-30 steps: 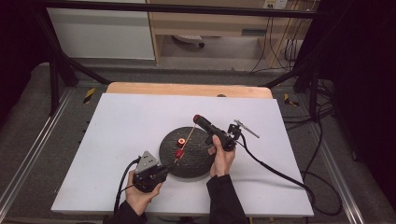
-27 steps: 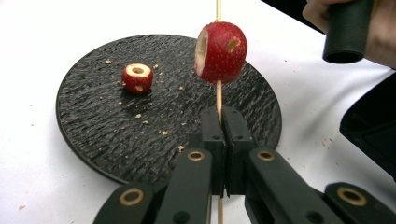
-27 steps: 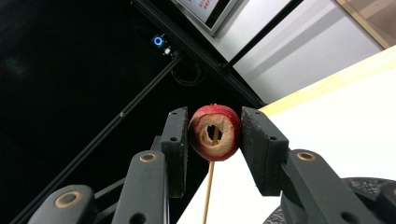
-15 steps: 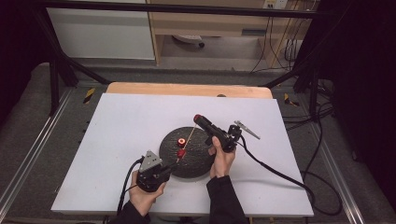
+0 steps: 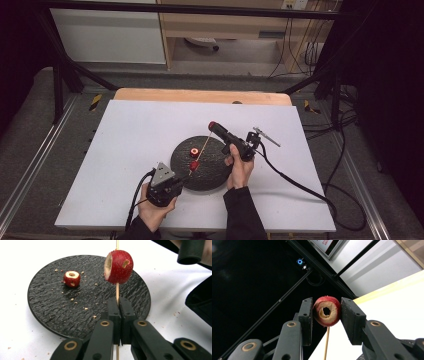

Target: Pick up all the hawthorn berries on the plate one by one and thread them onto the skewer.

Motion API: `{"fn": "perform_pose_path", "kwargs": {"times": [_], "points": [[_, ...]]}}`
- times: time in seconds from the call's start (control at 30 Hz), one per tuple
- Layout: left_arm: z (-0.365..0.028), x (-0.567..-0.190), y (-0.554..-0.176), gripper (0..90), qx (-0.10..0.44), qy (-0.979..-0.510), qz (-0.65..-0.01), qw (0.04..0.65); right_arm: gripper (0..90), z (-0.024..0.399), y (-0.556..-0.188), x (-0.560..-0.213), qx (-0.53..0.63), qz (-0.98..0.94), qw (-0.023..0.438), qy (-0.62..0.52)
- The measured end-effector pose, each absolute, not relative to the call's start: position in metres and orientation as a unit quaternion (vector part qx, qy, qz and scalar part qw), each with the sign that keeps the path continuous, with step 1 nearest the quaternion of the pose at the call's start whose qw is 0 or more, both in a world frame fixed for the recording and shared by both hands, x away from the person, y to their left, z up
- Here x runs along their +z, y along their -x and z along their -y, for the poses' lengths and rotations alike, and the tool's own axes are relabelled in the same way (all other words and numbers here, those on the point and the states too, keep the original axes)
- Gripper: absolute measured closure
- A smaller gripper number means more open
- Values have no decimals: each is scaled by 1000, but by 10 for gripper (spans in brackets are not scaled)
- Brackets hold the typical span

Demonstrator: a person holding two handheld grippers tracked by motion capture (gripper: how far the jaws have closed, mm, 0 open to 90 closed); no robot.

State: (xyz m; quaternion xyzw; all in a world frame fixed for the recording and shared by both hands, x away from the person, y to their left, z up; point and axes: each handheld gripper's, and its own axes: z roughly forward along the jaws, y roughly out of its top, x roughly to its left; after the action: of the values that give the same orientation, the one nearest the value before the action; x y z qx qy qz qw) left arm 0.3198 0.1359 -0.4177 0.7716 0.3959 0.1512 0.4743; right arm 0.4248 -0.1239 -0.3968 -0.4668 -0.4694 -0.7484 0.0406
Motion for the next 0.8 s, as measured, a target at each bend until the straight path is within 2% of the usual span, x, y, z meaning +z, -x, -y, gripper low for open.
{"fn": "perform_pose_path", "kwargs": {"times": [0.43, 0.8], "points": [[-136, -414, -317, 886, 161, -773, -388, 476, 636, 125, -426, -396, -743, 478, 55, 466], [-143, -410, -315, 886, 167, -769, -387, 481, 637, 128, -428, -394, -743, 461, 85, 478]]}}
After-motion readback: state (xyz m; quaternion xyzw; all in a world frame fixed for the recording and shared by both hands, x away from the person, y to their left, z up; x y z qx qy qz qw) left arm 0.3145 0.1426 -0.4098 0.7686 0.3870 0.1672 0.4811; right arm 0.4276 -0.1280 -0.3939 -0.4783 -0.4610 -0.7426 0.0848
